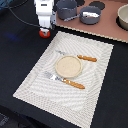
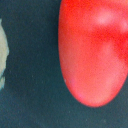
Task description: Place the fish, sausage, and tomato into the frying pan.
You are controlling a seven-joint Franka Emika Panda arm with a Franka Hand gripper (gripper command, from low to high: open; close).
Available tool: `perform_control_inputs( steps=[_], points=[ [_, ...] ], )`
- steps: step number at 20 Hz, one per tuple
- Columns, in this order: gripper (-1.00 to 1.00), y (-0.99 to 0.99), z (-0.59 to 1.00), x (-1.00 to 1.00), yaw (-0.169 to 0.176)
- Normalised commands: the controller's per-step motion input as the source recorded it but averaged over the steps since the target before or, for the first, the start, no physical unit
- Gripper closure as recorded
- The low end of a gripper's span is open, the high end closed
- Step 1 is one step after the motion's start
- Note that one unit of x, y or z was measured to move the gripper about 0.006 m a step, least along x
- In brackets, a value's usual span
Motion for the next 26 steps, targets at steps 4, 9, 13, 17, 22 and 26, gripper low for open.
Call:
perform_control_inputs(
  steps=[4,9,13,17,22,26],
  points=[
    [-1.00,-0.08,-0.34,-0.12,0.015],
    [1.00,-0.05,-0.32,-0.13,0.018],
    [1.00,-0.05,-0.29,-0.12,0.018],
    [1.00,-0.03,-0.26,-0.13,0.017],
    [1.00,-0.06,-0.01,-0.01,0.010],
    [1.00,0.04,1.00,0.62,-0.078]
  ],
)
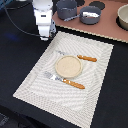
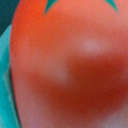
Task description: Place the fish, sausage, and tomato into the frying pan.
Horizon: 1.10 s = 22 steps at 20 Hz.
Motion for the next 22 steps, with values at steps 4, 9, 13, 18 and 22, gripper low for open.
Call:
perform_control_inputs(
  steps=[4,9,13,18,22],
  points=[
    [1.00,0.21,1.00,0.84,-0.068],
    [1.00,0.23,1.00,0.88,-0.059],
    [1.00,0.37,1.00,0.94,-0.043],
    [1.00,0.49,1.00,1.00,-0.005],
    [1.00,0.52,1.00,1.00,-0.002]
  ],
)
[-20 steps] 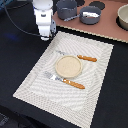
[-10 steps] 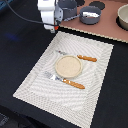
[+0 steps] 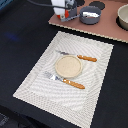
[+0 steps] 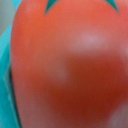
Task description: Place the fish, sausage, and tomato into the frying pan.
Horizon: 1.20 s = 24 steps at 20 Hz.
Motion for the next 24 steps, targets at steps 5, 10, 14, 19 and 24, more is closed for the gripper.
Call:
perform_control_inputs(
  steps=[5,10,14,19,24],
  points=[
    [1.00,0.55,1.00,1.00,0.000],
    [1.00,0.51,0.72,1.00,-0.007],
    [1.00,0.52,0.17,0.97,-0.013],
    [1.00,0.53,0.04,0.91,-0.020],
    [1.00,0.68,-0.02,0.68,-0.022]
  ],
)
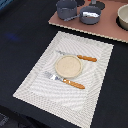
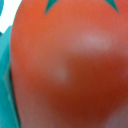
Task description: Place the fish, sausage, and tomato into the frying pan.
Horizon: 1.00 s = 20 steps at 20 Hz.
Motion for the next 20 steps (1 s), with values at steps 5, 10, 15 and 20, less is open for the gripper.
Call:
perform_control_inputs(
  steps=[5,10,15,20],
  points=[
    [1.00,0.75,-0.15,0.27,0.000],
    [1.00,0.61,-0.21,0.16,0.020],
    [1.00,0.43,-0.28,0.22,0.005],
    [1.00,0.41,-0.21,0.23,0.000]
  ],
)
